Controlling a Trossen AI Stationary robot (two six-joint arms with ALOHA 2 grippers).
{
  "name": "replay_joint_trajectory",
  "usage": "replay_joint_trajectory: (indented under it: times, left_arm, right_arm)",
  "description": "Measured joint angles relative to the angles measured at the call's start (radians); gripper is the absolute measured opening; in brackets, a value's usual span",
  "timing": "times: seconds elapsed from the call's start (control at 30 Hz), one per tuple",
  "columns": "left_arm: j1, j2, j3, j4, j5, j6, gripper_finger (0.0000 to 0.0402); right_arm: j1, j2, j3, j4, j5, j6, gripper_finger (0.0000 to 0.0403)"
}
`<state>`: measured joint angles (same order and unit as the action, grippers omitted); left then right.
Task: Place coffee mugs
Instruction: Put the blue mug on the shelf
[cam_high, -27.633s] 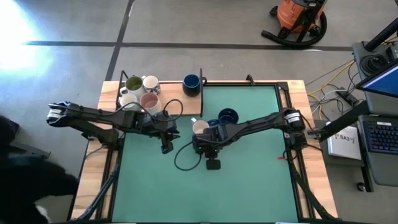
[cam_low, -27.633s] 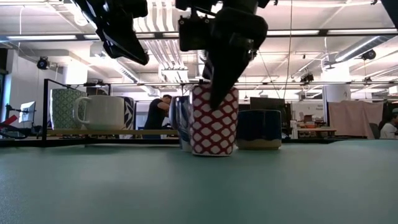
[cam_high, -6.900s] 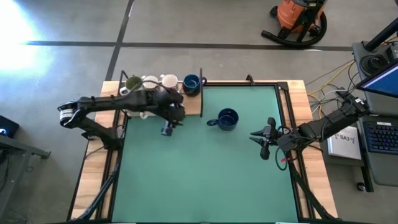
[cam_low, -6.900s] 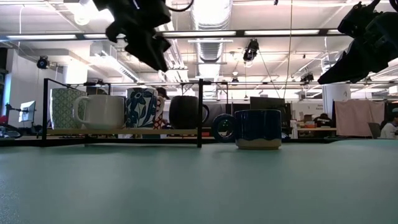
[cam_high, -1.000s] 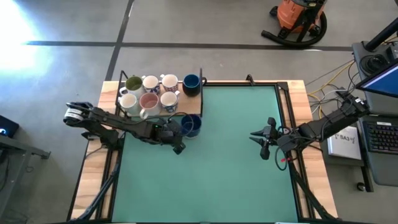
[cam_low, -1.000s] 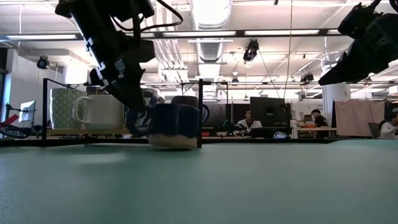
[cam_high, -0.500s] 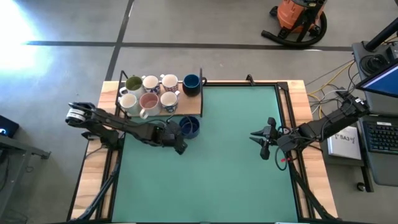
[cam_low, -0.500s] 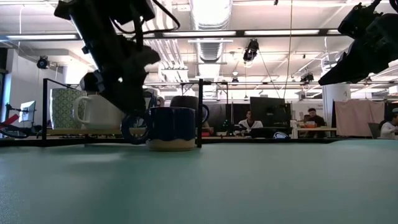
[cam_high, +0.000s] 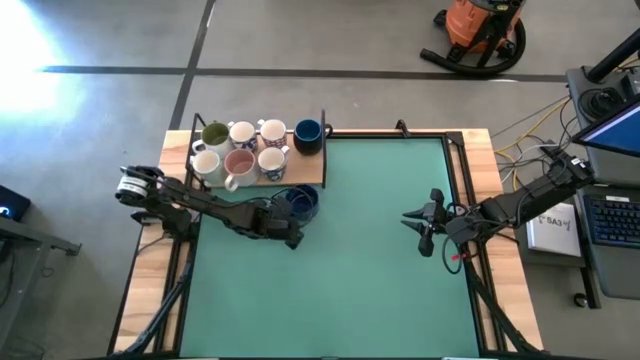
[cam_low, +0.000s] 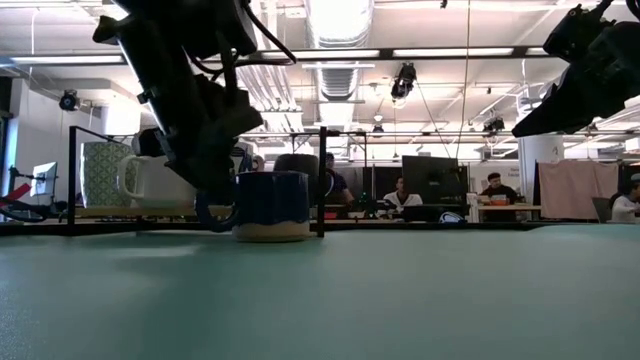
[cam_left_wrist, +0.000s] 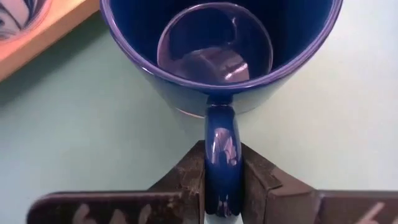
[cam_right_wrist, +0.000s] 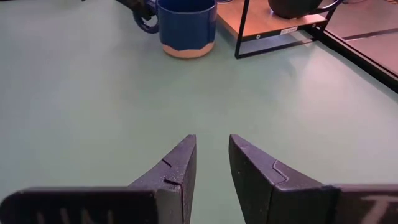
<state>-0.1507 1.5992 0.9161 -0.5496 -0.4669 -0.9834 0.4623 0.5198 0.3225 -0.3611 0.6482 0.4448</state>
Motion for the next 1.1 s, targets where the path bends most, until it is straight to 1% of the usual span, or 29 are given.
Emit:
replay_joint_trajectory:
  times: [0.23,0.37,0.67,0.83,1.1]
  left_arm:
    - [0.0,-0.007,0.008,0.015,0.008,0.031,0.0038]
    - [0.0,-0.008,0.033,0.015,-0.014,0.056,0.0038]
    - [-0.005,-0.019,0.099,-0.077,-0.135,0.061,0.0036]
    - [-0.015,-0.031,0.101,-0.076,-0.225,0.058,0.0035]
    - [-0.047,-0.055,0.102,-0.071,-0.302,0.034,0.0035]
  right_arm:
    - [0.0,0.0,0.0,0.0,0.0,0.0,0.0086]
    - [0.0,0.0,0.0,0.0,0.0,0.0,0.0086]
    - [0.0,0.0,0.0,0.0,0.0,0.0,0.0086]
    - [0.0,0.0,0.0,0.0,0.0,0.0,0.0086]
    - [0.0,0.0,0.0,0.0,0.0,0.0,0.0086]
